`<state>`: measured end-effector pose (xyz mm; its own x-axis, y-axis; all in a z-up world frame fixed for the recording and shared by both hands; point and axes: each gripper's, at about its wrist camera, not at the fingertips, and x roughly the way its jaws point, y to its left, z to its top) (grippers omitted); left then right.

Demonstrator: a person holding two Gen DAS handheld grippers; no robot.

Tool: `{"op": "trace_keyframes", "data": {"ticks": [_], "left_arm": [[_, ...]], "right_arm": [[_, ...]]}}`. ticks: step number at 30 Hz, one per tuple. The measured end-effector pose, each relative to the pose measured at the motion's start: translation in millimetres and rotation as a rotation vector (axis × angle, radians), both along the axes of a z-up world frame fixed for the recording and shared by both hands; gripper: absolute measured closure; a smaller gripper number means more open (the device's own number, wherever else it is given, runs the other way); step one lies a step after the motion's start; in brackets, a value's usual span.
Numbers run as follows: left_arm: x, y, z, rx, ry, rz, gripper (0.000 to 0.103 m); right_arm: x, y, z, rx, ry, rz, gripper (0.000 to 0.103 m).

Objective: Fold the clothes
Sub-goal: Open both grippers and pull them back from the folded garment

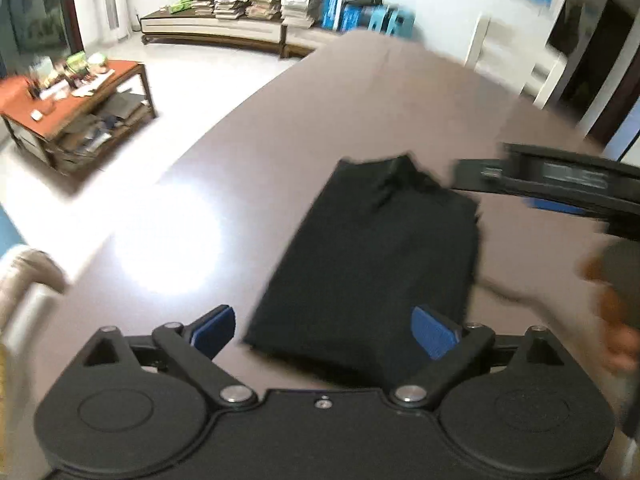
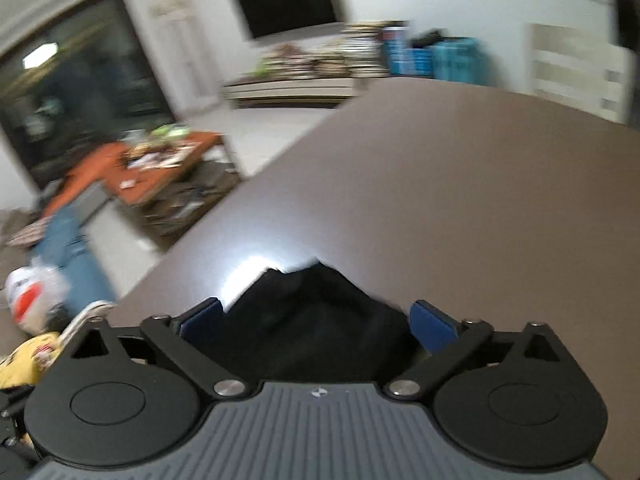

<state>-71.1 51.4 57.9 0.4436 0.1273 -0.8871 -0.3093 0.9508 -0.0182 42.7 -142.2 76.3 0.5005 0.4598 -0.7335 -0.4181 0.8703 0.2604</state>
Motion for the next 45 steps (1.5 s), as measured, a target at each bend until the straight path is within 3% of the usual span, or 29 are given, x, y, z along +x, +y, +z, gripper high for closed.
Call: {"op": "trace_keyframes", "data": {"ticks": [2,5,10,12,15,17,20,23,27,31,36,41,44,45], "left_arm": [[-1,-4,-1,-0.001,0.052,-0.002,0.002],[-12,-17,1,0.019,0.132,-0.039,0.001],[-25,-33,2,0.075,0.152,-0.155,0.001],[-24,-35,1,0.089,0.152,-0.235,0.001],[-13,-40,-3,0.142,0.163,-0.387,0.001],[-5,-42,-6,0.237,0.193,-0.51,0.001],[0,-45,-4,0.261,0.191,-0.599,0.001],[13,-55,-8,0.27,0.187,-0.75,0.001],[24,-63,-15,0.3,0.23,-0.85,0.001],[36,-61,-16,0.308,0.246,-0.829,0.001],[54,-51,-18,0.235,0.282,-0.765,0.001],[59,-46,-12,0.226,0.235,-0.885,0.001],[81,-34,-9,0.242,0.251,-0.732,0.001],[92,-22,-7,0.221,0.277,-0.537,0.001]], "right_arm": [[-23,0,0,-0.033,0.053,-0.012,0.0],[-54,8,-7,-0.129,0.111,0.067,0.0],[-69,12,-4,-0.275,0.059,0.233,0.0],[-73,11,0,-0.365,-0.001,0.309,0.0],[-77,12,-3,-0.437,-0.006,0.427,0.0],[-75,8,-8,-0.49,-0.007,0.498,0.0],[-68,3,-16,-0.511,-0.01,0.576,0.0],[-65,-2,-15,-0.467,0.011,0.618,0.0],[-55,-4,-15,-0.381,0.057,0.639,0.0],[-49,-5,-16,-0.358,0.072,0.617,0.0],[-34,-6,-21,-0.329,0.095,0.602,0.0],[-15,-10,-12,-0.309,0.057,0.689,0.0],[3,-10,-9,-0.302,0.082,0.657,0.0],[12,-6,-9,-0.319,0.111,0.599,0.0]]}}
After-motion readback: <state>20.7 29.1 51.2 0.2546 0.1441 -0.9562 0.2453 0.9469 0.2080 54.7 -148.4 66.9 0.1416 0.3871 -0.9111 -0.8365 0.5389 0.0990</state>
